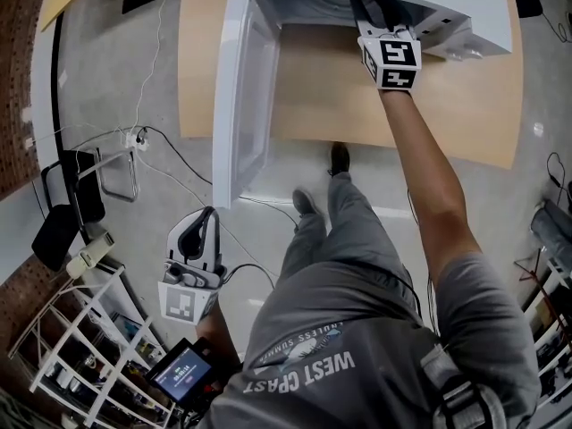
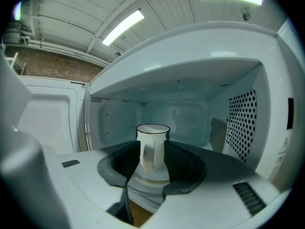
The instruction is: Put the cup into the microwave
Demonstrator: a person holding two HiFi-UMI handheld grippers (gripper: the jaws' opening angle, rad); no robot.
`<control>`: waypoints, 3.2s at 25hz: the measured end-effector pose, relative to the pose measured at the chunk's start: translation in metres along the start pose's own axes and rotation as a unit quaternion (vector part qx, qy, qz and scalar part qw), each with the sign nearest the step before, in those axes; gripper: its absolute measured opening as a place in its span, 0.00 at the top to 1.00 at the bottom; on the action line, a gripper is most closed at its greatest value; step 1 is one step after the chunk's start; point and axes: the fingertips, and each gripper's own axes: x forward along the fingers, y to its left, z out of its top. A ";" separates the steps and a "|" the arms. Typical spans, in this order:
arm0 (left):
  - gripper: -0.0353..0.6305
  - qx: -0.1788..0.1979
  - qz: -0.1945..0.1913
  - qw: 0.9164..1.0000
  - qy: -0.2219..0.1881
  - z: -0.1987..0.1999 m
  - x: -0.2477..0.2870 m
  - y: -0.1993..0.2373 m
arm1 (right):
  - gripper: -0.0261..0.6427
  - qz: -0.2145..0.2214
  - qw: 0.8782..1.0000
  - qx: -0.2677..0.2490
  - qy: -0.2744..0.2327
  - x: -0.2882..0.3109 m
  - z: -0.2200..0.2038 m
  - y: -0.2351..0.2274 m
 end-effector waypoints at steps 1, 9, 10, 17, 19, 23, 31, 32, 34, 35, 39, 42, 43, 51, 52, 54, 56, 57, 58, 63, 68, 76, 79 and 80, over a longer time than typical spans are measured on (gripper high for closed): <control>0.91 0.002 -0.001 1.000 -0.001 0.001 0.001 -0.001 | 0.75 -0.001 1.000 0.001 -0.001 -0.003 0.000 -0.001; 0.91 0.007 -0.006 1.000 -0.005 0.003 0.001 -0.004 | 0.75 0.006 1.000 -0.001 -0.013 -0.032 0.009 0.007; 0.91 0.006 -0.006 1.000 -0.007 0.002 0.000 -0.004 | 0.75 0.006 1.000 -0.002 -0.014 -0.036 0.011 0.008; 0.91 0.022 -0.009 0.999 -0.023 0.009 -0.017 -0.015 | 0.75 0.014 1.000 0.002 -0.018 -0.067 0.023 0.023; 0.91 0.040 -0.018 0.999 -0.029 0.010 -0.009 -0.032 | 0.75 0.013 1.000 0.005 -0.016 -0.083 0.019 0.006; 0.91 0.076 -0.027 0.996 -0.042 0.002 0.013 -0.041 | 0.75 0.005 1.000 0.011 -0.023 -0.093 0.004 -0.018; 0.91 0.028 -0.016 0.996 -0.079 0.010 -0.084 0.003 | 0.75 -0.015 0.999 -0.005 -0.037 -0.155 0.071 0.070; 0.91 0.027 -0.014 0.996 -0.085 0.011 -0.093 0.005 | 0.75 -0.015 0.999 -0.005 -0.041 -0.163 0.079 0.078; 0.91 0.027 -0.012 0.995 -0.099 0.016 -0.110 0.010 | 0.75 -0.014 0.999 -0.006 -0.052 -0.178 0.099 0.094; 0.91 0.026 -0.012 0.994 -0.106 0.019 -0.119 0.013 | 0.75 -0.013 0.998 -0.007 -0.057 -0.186 0.110 0.103; 0.91 0.028 -0.010 0.991 -0.131 0.027 -0.149 0.020 | 0.75 0.007 0.997 -0.016 -0.081 -0.221 0.151 0.139; 0.91 0.037 -0.014 0.988 -0.150 0.029 -0.158 0.016 | 0.75 0.029 0.995 -0.027 -0.096 -0.246 0.168 0.159; 0.91 0.040 -0.016 0.987 -0.155 0.029 -0.160 0.014 | 0.75 0.039 0.994 -0.030 -0.099 -0.255 0.172 0.166; 0.91 0.064 -0.026 0.981 -0.182 0.028 -0.184 0.001 | 0.75 0.095 0.987 -0.026 -0.125 -0.330 0.206 0.211; 0.91 0.067 -0.026 0.980 -0.186 0.026 -0.188 0.000 | 0.75 0.102 0.985 -0.024 -0.134 -0.342 0.211 0.219; 0.91 0.072 -0.026 0.978 -0.193 0.019 -0.191 -0.002 | 0.75 0.117 0.982 -0.023 -0.149 -0.363 0.222 0.238; 0.91 0.077 -0.029 0.976 -0.201 0.018 -0.197 -0.004 | 0.75 0.135 0.978 -0.022 -0.160 -0.383 0.236 0.257; 0.91 0.078 -0.031 0.975 -0.205 0.020 -0.201 -0.004 | 0.75 0.144 0.976 -0.019 -0.164 -0.393 0.244 0.267; 0.91 0.079 -0.033 0.974 -0.210 0.023 -0.205 -0.004 | 0.75 0.154 0.974 -0.018 -0.166 -0.402 0.253 0.276; 0.91 0.083 -0.042 0.969 -0.230 0.031 -0.229 -0.004 | 0.82 0.182 0.968 -0.054 -0.165 -0.448 0.276 0.328; 0.91 0.083 -0.056 0.965 -0.243 0.041 -0.237 -0.009 | 0.83 0.178 0.962 -0.105 -0.177 -0.486 0.297 0.358; 0.91 0.091 -0.081 0.961 -0.247 0.018 -0.201 -0.030 | 0.83 0.150 0.960 -0.122 -0.202 -0.509 0.273 0.342; 0.91 0.099 -0.092 0.959 -0.249 0.027 -0.198 -0.042 | 0.83 0.140 0.963 -0.120 -0.198 -0.519 0.274 0.334; 0.91 0.101 -0.096 0.959 -0.249 0.029 -0.197 -0.046 | 0.83 0.136 0.964 -0.117 -0.197 -0.522 0.274 0.330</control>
